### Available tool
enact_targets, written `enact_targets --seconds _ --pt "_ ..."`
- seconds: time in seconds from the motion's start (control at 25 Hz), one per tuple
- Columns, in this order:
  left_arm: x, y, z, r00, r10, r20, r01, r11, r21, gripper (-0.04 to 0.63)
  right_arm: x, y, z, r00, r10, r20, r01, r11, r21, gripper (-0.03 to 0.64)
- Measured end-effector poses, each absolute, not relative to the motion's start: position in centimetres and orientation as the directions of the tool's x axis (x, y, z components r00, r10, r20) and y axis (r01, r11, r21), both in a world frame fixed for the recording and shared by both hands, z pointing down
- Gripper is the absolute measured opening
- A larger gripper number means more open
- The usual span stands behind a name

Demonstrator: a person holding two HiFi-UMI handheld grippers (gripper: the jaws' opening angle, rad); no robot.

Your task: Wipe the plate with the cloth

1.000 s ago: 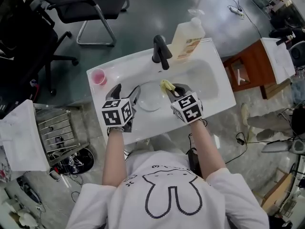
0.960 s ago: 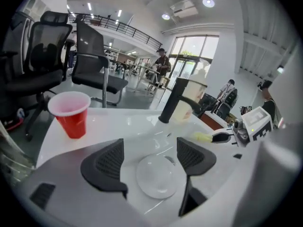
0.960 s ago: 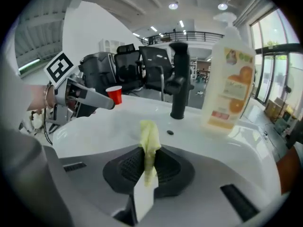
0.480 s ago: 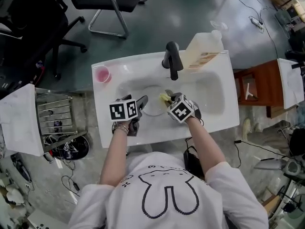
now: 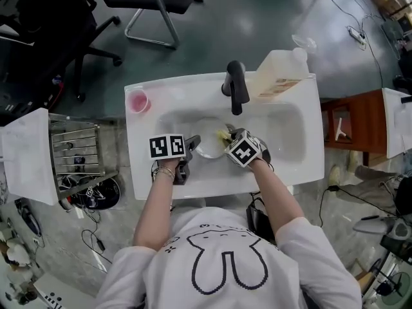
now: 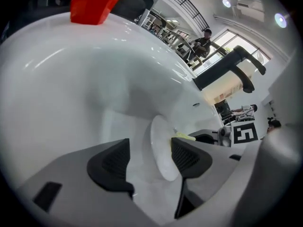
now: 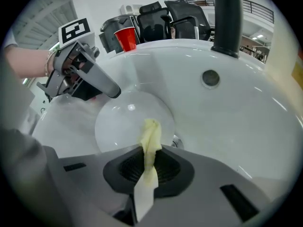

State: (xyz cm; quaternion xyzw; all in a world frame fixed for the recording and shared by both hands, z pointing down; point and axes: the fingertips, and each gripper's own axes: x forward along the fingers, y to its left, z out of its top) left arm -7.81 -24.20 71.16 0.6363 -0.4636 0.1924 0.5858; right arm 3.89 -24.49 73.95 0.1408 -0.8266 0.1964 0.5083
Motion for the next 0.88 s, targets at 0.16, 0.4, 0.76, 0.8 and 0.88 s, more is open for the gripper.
enact_targets --seconds 0.16,0.4,0.76,0.8,0.88 --pt "-7.1 -24.0 72.0 0.525 -0.347 0.777 -0.792 0.135 0.596 0.232 4.1 -24.6 74.1 -0.460 -0.022 0.888 -0.429 0.881 -0.201 0.048" --pt "-6.1 -23.8 72.9 0.564 -0.329 0.758 -0.757 0.161 0.633 0.118 4.1 -24.9 74.4 -0.493 -0.017 0.870 -0.441 0.867 -0.232 0.048" --pt "-5.4 -24.2 72.0 0.627 -0.373 0.684 -0.669 0.191 0.718 0.020 4.2 -24.6 74.1 -0.472 -0.022 0.881 -0.421 0.884 -0.203 0.048" --pt "-5.5 -24.3 71.8 0.629 -0.378 0.679 -0.668 0.184 0.721 0.018 4.1 -24.6 73.9 -0.467 -0.026 0.884 -0.424 0.884 -0.198 0.048" --pt "-5.7 -24.2 71.2 0.626 -0.377 0.682 -0.688 0.145 0.711 0.018 4.1 -24.4 73.4 -0.454 -0.044 0.890 -0.430 0.886 -0.176 0.048"
